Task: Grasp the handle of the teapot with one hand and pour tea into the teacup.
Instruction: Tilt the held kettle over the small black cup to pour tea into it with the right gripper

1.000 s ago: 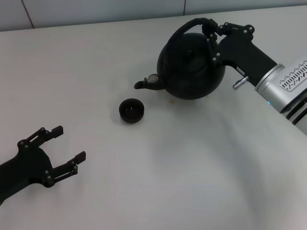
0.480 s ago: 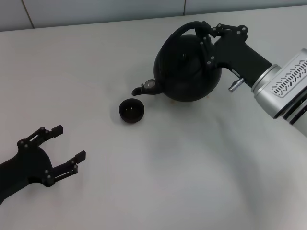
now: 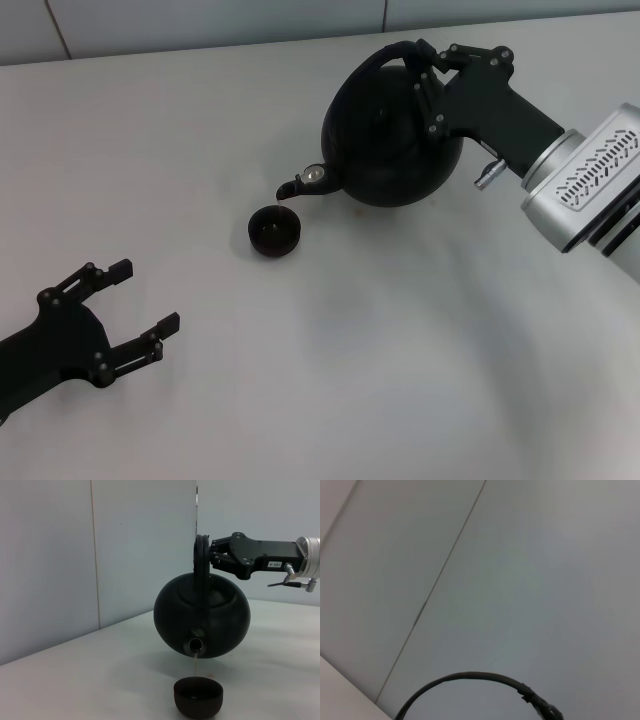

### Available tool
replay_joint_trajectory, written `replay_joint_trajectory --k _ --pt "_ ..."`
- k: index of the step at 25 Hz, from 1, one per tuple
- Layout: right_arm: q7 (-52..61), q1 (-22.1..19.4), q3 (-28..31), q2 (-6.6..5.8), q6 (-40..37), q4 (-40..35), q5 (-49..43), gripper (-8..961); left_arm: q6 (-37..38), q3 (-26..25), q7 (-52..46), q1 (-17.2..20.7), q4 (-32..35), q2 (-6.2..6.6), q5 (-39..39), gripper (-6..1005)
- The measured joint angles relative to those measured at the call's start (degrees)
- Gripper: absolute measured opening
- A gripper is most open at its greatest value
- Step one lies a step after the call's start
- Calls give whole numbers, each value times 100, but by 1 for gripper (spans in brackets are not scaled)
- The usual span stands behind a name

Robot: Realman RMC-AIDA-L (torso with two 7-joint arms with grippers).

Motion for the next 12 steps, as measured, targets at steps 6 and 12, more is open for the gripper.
replay_joint_trajectory --k 6,12 --pt "-54 7 -7 7 0 -4 0 76 -3 0 0 -6 0 0 0 859" --pt "-192 6 -9 7 0 17 0 77 -5 0 0 -10 0 0 0 859"
